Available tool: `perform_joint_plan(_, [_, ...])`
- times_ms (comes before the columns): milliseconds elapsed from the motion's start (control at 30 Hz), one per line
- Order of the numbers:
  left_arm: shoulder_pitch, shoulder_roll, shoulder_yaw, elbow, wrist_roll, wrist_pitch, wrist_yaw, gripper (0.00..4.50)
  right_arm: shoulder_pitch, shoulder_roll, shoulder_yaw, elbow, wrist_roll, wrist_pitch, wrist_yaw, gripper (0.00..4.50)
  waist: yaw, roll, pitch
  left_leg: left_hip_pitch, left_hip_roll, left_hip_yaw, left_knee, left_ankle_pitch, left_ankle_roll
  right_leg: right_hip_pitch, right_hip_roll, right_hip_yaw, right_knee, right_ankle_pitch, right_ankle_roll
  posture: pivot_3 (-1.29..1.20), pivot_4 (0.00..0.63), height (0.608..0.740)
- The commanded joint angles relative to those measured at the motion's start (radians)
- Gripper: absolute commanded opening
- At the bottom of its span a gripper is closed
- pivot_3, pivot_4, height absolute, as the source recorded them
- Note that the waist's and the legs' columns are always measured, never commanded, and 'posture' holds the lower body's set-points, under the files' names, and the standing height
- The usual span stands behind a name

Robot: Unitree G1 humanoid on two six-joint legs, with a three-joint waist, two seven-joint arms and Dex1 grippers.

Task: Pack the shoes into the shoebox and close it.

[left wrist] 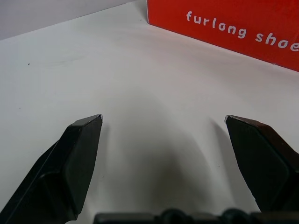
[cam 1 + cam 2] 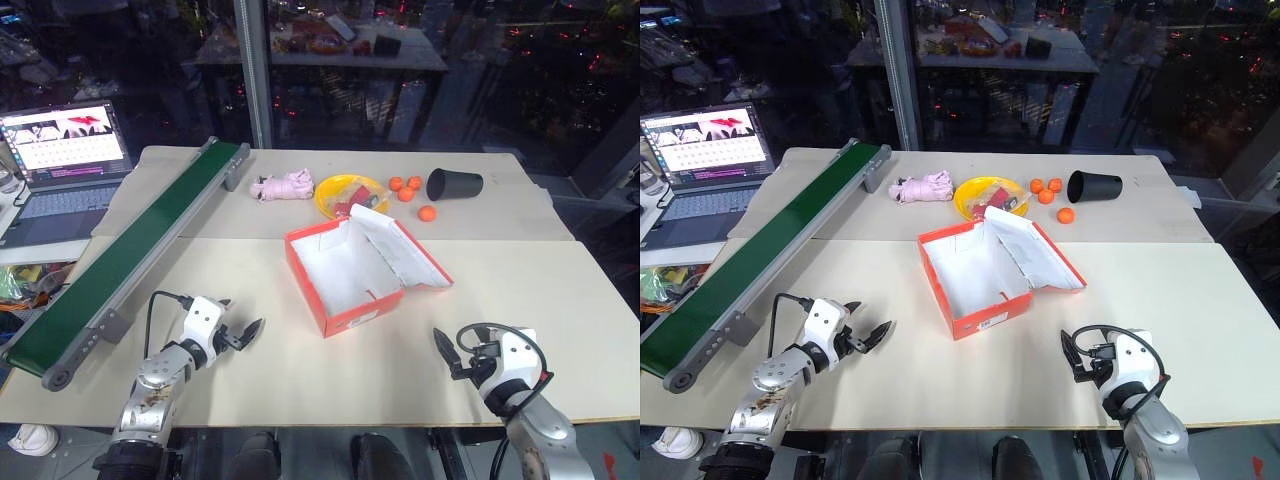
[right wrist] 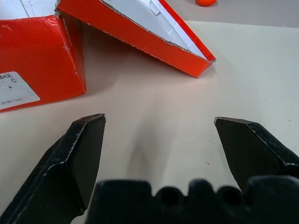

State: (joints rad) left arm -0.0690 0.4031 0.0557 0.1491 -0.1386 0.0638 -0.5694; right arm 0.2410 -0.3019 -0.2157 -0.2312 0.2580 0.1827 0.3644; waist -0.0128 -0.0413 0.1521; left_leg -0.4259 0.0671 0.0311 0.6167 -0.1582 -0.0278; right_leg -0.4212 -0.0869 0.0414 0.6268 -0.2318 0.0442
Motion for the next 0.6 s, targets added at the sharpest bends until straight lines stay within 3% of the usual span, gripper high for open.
perform_joint_plan(33, [-0.017,0.006,0.001,-0.005,-0.002,-0.019,-0.004,4.50,-0.009,-0.011,-0.014,-0.059,0.019,0.012,-0.001,4.41,0.000,0.000,0.000,0.000,0.000,0.000,0.000,0.000,0.000,0.000,0.000,0.000,0.000,0.000,0.000,0.00,0.150,0.740])
perform_joint_plan(300, [-0.082,0.021,0.037,0.030,-0.058,-0.007,-0.057,4.50,-0.014,-0.025,-0.044,-0.155,0.042,0.096,-0.019,4.41,0.001,0.000,0.000,0.000,0.000,0.000,0.000,0.000,0.000,0.000,0.000,0.000,0.000,0.000,0.000,0.00,0.150,0.740])
perform_joint_plan(600, [-0.272,0.052,0.093,0.111,-0.080,-0.016,-0.049,4.50,-0.086,-0.128,-0.152,-0.270,0.133,0.260,-0.028,4.41,0.001,0.000,0.000,0.000,0.000,0.000,0.000,0.003,0.006,0.001,0.000,0.000,0.000,0.000,0.000,0.00,0.150,0.740])
